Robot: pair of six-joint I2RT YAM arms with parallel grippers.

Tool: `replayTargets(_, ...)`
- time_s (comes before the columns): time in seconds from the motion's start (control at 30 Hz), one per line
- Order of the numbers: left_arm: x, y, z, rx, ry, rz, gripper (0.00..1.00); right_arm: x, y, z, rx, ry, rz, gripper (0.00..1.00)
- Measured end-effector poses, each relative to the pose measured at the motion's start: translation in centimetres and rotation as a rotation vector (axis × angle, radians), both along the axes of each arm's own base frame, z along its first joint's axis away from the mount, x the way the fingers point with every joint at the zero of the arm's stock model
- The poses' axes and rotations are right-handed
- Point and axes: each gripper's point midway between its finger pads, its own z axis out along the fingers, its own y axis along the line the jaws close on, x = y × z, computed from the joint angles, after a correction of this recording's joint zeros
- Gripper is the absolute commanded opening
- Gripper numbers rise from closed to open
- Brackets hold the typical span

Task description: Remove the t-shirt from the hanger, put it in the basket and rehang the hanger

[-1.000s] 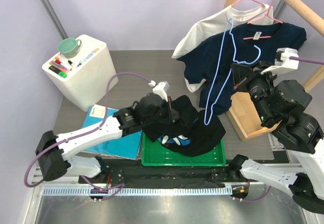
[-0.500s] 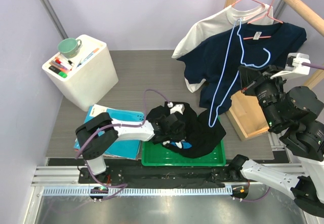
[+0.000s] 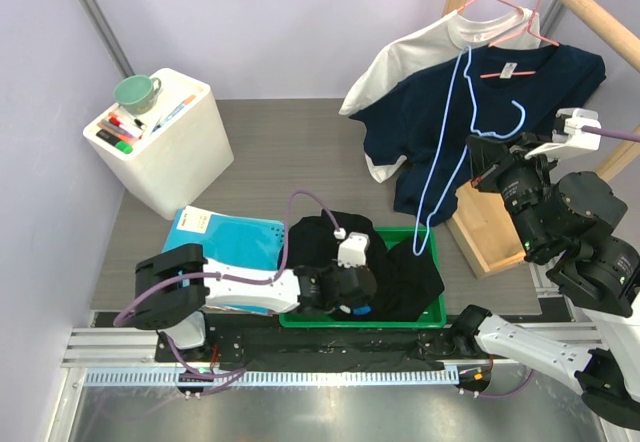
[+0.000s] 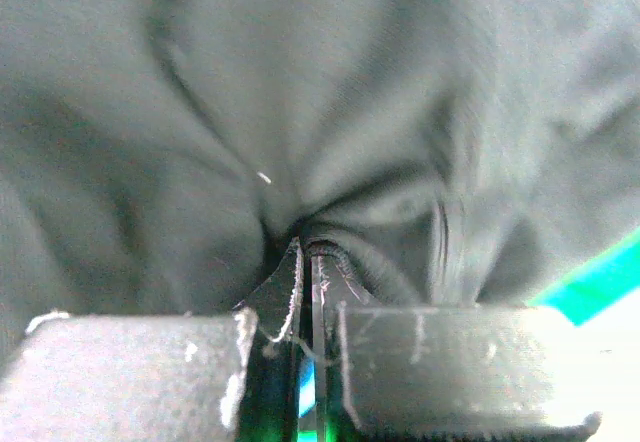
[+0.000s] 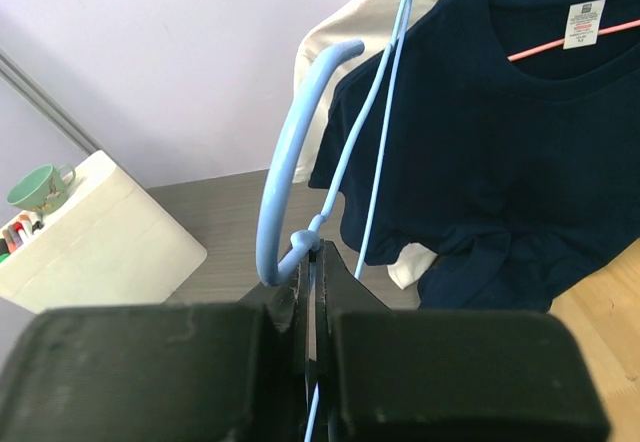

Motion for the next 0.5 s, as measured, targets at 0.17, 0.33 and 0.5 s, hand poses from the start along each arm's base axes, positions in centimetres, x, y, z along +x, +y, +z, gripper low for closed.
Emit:
replayTargets(0.17,-2.2,-2.5,3.5,0.022,-0.088,-0.083,0.03,0.0,0.1,-0.1,-0.001,0.002,0.005,0.01)
replayTargets(0.33,-1.9,-2.5,3.5,0.05,-0.107,-0.085,0.32,0.0,0.4,-0.2,0.006,0.004,0.015,0.01)
replayTargets(0.5,-1.7,0.4,2.6,0.105,-0.121,-0.065,0.8,0.0,0.5,-0.5,0.019,0.022,0.017,0.01)
